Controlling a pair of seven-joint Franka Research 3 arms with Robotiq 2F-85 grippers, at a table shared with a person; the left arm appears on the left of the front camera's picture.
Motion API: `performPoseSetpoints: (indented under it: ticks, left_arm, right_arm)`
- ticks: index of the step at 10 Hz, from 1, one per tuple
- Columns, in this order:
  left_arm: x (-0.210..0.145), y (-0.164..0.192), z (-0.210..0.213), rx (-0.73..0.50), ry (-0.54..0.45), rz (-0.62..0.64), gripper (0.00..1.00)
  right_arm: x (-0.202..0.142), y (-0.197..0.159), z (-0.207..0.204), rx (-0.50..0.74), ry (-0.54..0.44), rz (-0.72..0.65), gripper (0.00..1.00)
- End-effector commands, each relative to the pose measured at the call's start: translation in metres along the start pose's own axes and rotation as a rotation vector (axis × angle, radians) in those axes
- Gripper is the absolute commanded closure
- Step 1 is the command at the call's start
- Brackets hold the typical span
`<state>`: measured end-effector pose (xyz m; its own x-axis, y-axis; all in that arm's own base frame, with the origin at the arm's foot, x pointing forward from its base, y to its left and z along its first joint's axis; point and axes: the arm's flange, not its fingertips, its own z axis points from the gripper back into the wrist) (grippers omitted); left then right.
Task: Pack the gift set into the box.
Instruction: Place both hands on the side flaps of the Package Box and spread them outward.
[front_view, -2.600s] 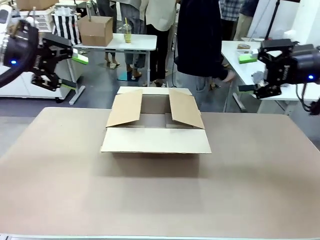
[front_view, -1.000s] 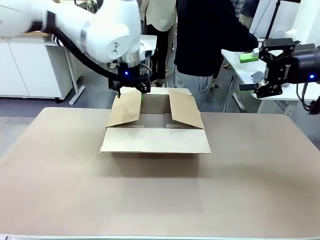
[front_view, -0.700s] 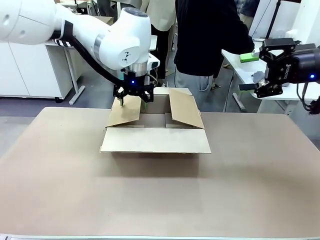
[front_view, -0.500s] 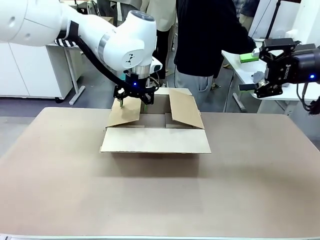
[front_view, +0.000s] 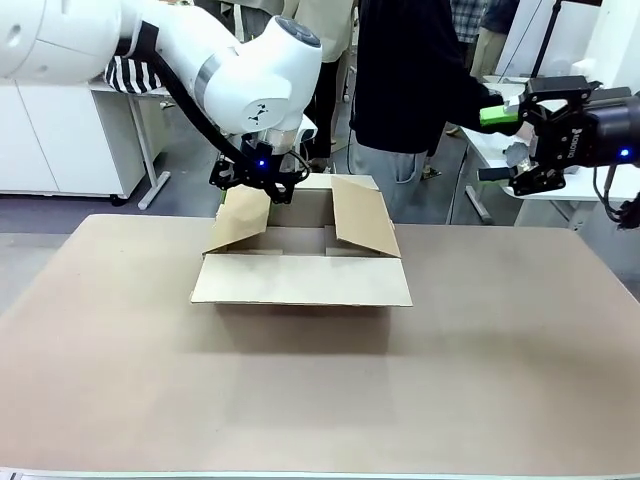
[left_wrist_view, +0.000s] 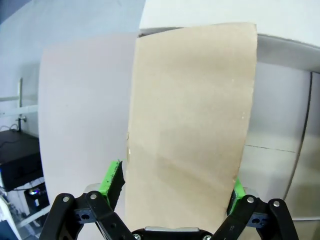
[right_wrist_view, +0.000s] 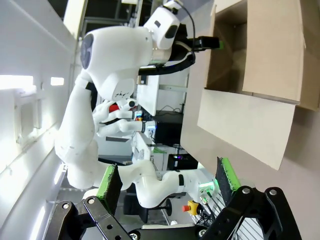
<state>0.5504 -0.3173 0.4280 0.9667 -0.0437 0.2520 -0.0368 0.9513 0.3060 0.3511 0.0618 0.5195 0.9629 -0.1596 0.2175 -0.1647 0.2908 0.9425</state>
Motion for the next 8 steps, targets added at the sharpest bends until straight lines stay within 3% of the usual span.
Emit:
performPoseSetpoints:
  ticks: [1,5,8]
  left_arm:
    - [-0.009,0.009,0.011,0.014,-0.056,0.030,0.00]
    - [-0.010,0.043,0.039,-0.015,-0.117,0.089,0.00]
    - [-0.011,0.089,0.051,-0.070,-0.117,0.168,0.00]
  right_arm:
    - [0.002,0.000,-0.003,0.029,-0.011,0.028,0.00]
    - [0.002,0.000,-0.003,0.029,-0.011,0.028,0.00]
    - [0.002,0.000,-0.003,0.029,-0.011,0.028,0.00]
